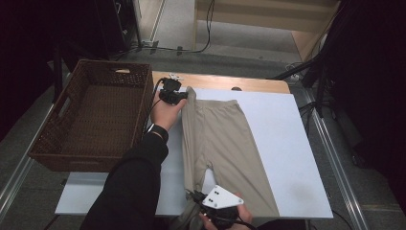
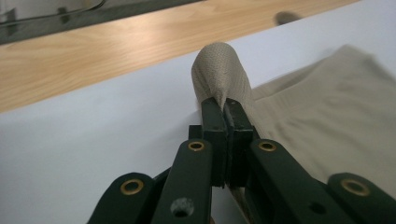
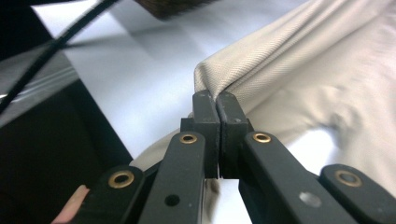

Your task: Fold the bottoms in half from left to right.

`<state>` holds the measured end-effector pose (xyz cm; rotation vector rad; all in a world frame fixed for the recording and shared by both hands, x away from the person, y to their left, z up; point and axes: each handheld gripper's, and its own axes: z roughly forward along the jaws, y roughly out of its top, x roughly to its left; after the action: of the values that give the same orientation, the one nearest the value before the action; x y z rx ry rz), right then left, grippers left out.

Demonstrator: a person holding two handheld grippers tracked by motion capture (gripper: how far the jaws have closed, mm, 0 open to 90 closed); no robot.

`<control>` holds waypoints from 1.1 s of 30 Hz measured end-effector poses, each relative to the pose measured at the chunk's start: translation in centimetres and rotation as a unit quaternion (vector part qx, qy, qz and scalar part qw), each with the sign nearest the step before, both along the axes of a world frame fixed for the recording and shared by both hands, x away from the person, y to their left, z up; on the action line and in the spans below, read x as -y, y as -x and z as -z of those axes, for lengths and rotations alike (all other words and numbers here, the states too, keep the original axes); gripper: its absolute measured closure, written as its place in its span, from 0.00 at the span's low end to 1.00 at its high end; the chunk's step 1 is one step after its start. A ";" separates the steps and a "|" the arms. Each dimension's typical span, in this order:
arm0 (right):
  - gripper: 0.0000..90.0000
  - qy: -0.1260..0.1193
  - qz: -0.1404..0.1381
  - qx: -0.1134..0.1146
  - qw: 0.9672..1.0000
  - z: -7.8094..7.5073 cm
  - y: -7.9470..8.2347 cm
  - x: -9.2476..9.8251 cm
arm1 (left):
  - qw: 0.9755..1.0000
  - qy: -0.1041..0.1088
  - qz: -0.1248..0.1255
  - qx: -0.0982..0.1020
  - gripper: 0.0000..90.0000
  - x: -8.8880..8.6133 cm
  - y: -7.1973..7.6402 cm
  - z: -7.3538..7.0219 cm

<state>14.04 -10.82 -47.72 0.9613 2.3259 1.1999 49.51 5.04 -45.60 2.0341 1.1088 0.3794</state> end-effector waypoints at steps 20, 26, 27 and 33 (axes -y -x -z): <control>0.96 0.009 0.098 -0.018 0.995 0.3 2.4 8.5 | 0.996 0.077 0.039 -0.005 1.00 5.8 1.0 -0.6; 0.96 0.007 0.120 -0.024 0.992 0.4 2.6 10.6 | 0.996 0.080 0.048 -0.010 1.00 7.7 0.7 -0.6; 0.96 0.006 0.124 -0.026 0.992 0.5 2.6 11.0 | 0.996 0.080 0.050 -0.009 1.00 8.0 0.6 -0.6; 0.96 0.007 0.148 -0.033 0.988 0.7 2.8 12.6 | 0.995 0.076 0.062 -0.013 1.00 10.6 0.2 -0.5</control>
<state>11.27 -23.42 -48.39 1.3060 2.1396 1.0444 49.35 -5.56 -45.08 1.9666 0.9888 0.2010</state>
